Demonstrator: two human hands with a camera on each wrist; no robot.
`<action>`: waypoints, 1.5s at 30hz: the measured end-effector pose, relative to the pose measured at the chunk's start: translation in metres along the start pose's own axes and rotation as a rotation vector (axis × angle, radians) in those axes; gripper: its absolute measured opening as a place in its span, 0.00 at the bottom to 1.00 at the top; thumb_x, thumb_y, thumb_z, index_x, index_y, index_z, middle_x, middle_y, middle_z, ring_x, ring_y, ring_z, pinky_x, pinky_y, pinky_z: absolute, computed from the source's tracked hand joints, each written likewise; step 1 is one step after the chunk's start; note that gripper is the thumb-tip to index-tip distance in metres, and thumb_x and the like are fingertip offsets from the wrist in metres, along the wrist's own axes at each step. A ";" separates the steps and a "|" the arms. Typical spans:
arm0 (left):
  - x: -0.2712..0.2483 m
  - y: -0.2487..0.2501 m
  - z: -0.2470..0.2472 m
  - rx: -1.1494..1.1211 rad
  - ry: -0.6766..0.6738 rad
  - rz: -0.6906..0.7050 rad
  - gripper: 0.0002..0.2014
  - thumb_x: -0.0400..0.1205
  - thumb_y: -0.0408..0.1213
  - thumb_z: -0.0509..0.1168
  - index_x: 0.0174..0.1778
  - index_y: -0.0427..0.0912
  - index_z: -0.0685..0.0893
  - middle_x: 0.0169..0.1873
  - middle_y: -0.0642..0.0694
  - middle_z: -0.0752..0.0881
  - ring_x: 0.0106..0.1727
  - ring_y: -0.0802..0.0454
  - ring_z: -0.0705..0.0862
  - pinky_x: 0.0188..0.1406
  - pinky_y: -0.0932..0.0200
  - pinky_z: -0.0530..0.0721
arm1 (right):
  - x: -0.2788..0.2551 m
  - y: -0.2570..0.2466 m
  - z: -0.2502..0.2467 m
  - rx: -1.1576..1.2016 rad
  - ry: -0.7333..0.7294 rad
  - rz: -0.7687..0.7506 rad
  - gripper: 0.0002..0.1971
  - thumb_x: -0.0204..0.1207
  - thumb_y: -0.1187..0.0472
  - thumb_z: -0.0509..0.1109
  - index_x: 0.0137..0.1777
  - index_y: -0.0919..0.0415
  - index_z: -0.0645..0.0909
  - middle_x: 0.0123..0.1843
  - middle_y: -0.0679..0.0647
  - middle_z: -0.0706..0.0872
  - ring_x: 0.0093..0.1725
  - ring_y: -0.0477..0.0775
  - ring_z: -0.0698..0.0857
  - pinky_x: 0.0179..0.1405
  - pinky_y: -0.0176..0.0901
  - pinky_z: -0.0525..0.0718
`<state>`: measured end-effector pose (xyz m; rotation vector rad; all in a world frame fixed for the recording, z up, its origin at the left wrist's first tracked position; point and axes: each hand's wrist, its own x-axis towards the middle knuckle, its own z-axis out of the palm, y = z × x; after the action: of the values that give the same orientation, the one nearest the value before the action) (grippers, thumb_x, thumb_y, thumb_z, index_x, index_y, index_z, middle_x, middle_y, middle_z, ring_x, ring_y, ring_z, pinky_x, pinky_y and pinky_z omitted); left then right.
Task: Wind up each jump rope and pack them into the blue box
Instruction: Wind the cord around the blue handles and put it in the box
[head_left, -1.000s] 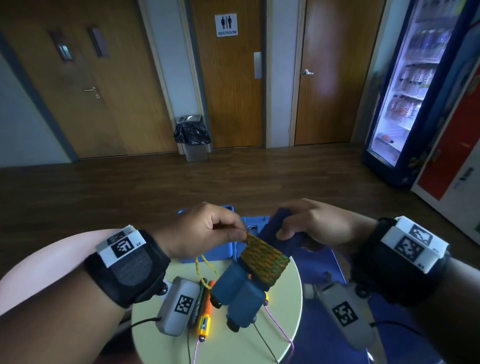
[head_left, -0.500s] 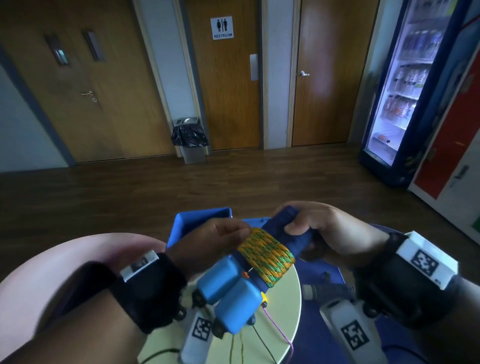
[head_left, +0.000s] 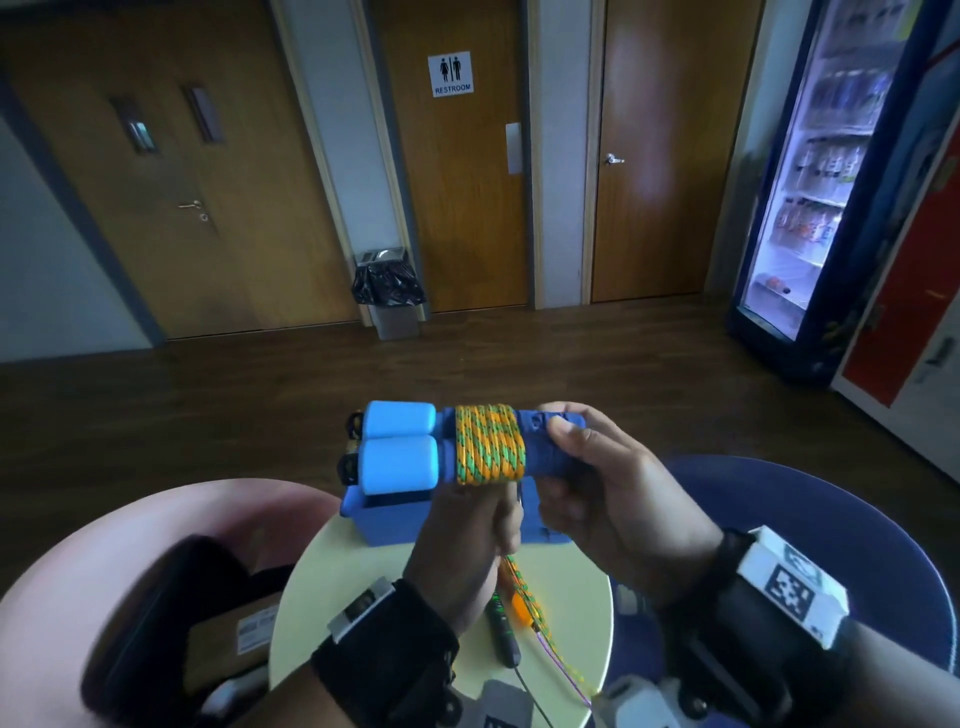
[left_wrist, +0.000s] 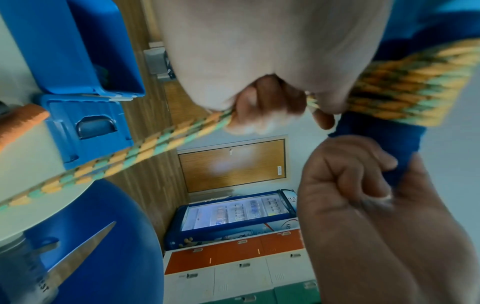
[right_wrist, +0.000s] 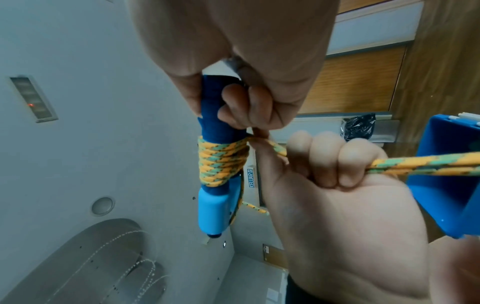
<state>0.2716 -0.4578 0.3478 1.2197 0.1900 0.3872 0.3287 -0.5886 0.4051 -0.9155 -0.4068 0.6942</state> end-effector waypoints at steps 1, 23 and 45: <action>-0.002 -0.001 0.004 0.036 0.020 0.040 0.12 0.76 0.39 0.63 0.28 0.44 0.71 0.20 0.48 0.67 0.21 0.55 0.63 0.24 0.62 0.62 | 0.001 0.002 0.001 0.004 0.018 -0.021 0.14 0.71 0.58 0.71 0.54 0.60 0.76 0.32 0.59 0.71 0.25 0.51 0.66 0.25 0.41 0.61; -0.016 0.055 -0.016 0.925 -0.405 0.017 0.15 0.78 0.51 0.65 0.39 0.41 0.83 0.24 0.56 0.73 0.28 0.60 0.70 0.30 0.61 0.68 | 0.005 0.009 -0.038 -1.315 0.268 -0.459 0.20 0.76 0.53 0.74 0.59 0.39 0.66 0.39 0.39 0.83 0.37 0.47 0.84 0.36 0.42 0.82; 0.028 0.096 -0.029 1.170 -0.701 0.150 0.08 0.84 0.52 0.65 0.42 0.60 0.88 0.33 0.40 0.80 0.33 0.50 0.74 0.35 0.56 0.71 | -0.009 -0.050 -0.026 -0.762 -0.167 0.265 0.12 0.62 0.60 0.69 0.46 0.59 0.85 0.26 0.56 0.73 0.18 0.48 0.65 0.16 0.32 0.59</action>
<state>0.2695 -0.3939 0.4302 2.4498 -0.3451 -0.0962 0.3561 -0.6314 0.4318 -1.6576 -0.7308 0.8781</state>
